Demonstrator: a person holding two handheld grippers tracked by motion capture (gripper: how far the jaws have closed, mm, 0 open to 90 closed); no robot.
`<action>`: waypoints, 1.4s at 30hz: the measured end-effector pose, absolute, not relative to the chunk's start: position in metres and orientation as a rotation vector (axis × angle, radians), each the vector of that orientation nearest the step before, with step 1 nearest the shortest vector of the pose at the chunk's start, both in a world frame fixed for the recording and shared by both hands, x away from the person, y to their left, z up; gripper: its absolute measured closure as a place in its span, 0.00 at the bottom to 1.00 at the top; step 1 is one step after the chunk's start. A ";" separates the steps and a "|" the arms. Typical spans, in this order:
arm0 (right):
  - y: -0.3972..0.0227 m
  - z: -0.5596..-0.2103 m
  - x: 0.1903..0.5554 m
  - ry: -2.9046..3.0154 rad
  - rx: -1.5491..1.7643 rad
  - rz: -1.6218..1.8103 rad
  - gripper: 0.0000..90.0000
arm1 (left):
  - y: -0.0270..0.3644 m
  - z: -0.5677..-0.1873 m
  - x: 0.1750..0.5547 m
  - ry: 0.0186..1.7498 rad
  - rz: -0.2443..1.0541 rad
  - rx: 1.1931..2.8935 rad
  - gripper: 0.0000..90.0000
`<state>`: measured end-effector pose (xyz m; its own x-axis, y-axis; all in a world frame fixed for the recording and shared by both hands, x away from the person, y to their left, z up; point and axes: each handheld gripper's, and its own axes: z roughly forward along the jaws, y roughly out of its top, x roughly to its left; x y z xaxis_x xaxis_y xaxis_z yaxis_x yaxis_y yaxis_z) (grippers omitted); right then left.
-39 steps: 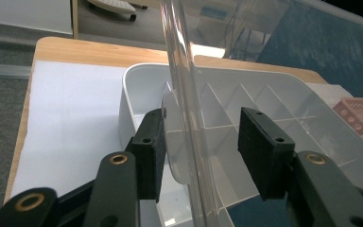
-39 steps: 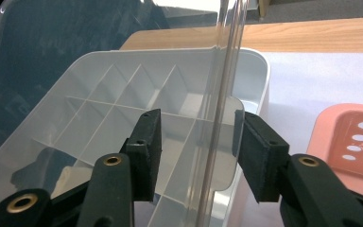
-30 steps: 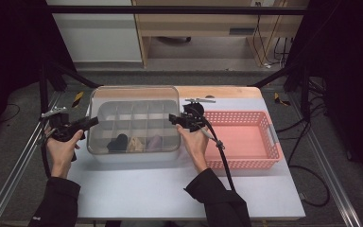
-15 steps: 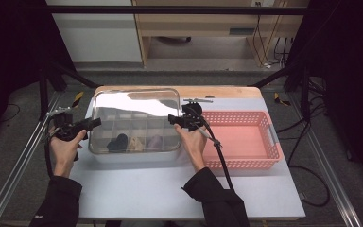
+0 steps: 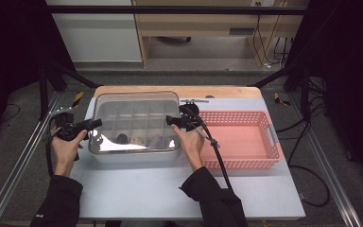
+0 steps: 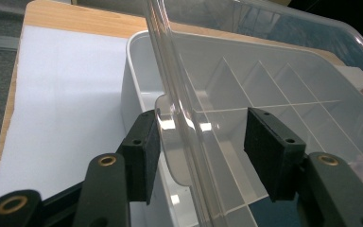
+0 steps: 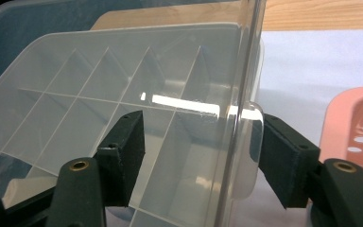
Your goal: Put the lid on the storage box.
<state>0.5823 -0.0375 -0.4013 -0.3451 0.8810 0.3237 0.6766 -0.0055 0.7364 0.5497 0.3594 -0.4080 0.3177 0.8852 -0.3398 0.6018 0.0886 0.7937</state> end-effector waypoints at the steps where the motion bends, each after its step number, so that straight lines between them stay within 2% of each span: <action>1: -0.037 -0.402 0.583 2.037 1.640 1.270 0.41 | 0.359 -0.408 0.550 1.381 0.366 1.611 0.51; 42: -0.028 -0.420 0.588 2.070 1.714 1.233 0.30 | 0.361 -0.424 0.558 1.414 0.330 1.637 0.43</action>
<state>0.5877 -0.0281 -0.4202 -0.3164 0.8814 0.3508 0.7281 -0.0114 0.6854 0.5577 0.3608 -0.4238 0.3047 0.8864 -0.3485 0.6401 0.0803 0.7641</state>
